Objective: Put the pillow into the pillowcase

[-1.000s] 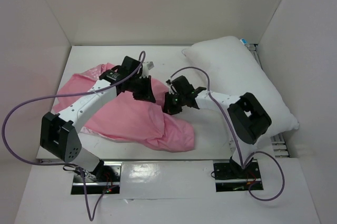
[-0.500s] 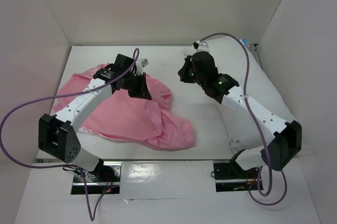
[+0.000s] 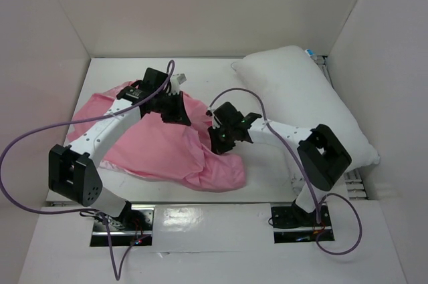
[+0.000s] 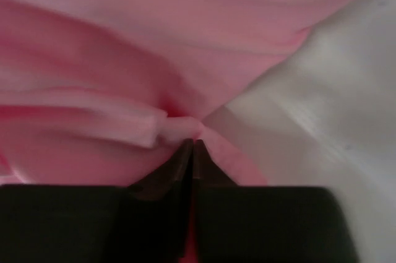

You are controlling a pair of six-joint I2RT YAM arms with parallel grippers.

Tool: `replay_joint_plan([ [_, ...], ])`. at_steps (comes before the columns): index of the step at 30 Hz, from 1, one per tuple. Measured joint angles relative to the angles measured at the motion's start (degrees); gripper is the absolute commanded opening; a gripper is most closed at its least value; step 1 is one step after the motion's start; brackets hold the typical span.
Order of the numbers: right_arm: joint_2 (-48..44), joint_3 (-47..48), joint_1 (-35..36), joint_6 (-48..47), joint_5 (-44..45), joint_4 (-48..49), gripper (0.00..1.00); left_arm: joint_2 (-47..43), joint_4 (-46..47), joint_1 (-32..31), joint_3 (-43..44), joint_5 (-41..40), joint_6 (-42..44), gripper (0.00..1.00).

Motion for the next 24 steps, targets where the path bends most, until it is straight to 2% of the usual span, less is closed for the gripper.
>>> replay_joint_plan([
  [4,-0.76,0.74,1.75,1.25,2.99,-0.55,0.0,0.0,0.0,0.59,-0.02,0.09,-0.02,0.0],
  [8,-4.5,4.59,0.42,3.78,13.84,-3.3,0.0,0.0,0.02,1.11,-0.02,0.07,-0.02,0.0],
  [12,-13.46,8.9,-0.46,6.1,23.93,-3.23,0.0,0.0,0.02,1.46,0.02,0.04,-0.02,0.0],
  [15,-20.81,9.33,-0.2,7.26,27.74,-2.05,0.0,0.0,0.07,1.84,0.04,-0.02,-0.07,0.0],
  [20,-25.88,4.94,1.99,9.88,31.56,-1.31,0.0,0.0,0.07,2.49,0.04,-0.37,-0.17,0.0],
  [24,-26.4,-4.52,6.21,12.81,31.34,-2.19,0.0,0.48,0.11,2.64,0.04,-0.96,-0.48,0.0],
])
